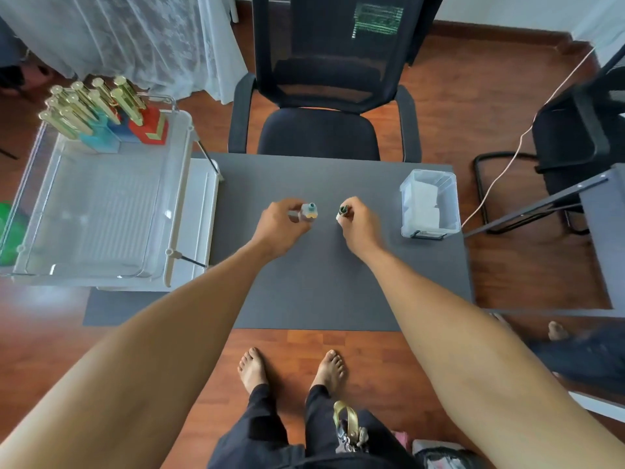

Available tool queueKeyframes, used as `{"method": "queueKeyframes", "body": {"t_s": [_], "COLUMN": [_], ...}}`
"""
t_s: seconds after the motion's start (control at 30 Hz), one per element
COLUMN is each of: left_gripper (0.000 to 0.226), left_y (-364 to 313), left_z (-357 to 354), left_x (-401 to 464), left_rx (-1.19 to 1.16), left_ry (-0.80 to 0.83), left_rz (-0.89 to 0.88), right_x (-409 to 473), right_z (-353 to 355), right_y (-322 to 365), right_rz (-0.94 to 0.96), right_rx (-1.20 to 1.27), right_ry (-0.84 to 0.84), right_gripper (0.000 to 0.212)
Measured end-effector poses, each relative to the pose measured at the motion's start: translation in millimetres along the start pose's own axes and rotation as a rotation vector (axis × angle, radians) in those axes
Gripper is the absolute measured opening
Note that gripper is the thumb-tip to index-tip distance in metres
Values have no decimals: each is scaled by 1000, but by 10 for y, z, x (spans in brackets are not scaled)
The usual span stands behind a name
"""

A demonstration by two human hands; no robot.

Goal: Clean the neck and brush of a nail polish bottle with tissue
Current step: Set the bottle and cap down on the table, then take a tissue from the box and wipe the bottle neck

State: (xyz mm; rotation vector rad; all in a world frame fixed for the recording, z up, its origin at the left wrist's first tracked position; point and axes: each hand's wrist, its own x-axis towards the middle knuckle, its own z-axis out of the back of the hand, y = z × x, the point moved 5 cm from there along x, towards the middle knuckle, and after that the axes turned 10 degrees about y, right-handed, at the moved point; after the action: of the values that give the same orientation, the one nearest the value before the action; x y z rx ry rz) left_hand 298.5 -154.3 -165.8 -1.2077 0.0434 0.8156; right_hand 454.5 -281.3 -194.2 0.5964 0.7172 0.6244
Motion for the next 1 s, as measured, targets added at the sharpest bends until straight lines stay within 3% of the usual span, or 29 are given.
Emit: {"method": "queueKeyframes", "body": {"t_s": [0.1,0.4,0.6,0.7,0.77,0.9,1.0], "left_gripper": [18,22,23,22,23,23,22], "left_y": [9,-48,-126,-156,-169,-204,-221], "left_z": [-20,-49,-98,-134,-138,-130,-149], "left_x": [12,66,58,18,-9,-64,-99], "left_rx": [-5,-27,-39,-29,-35,-39,-26], "left_ry": [10,23,16,18,3,-16,-32], "left_rz": [-6,-9,-16,-26,-22,-24,-13], "right_x": [-7,-70,-261,-252,-156,38,111], "right_z": [-17,36,830,1220,1433,1570,1567], "right_y": [14,-134,-119,-145,-251,-574,-715], "right_rz": [3,-86,55,50,-19,-114,-121], "right_rx": [-30,123,128,117,33,-161,-252], "right_ry": [-1,-14,-509,-617,-545,-87,77], "right_gripper": [7,41,14,15,21,32,29]}}
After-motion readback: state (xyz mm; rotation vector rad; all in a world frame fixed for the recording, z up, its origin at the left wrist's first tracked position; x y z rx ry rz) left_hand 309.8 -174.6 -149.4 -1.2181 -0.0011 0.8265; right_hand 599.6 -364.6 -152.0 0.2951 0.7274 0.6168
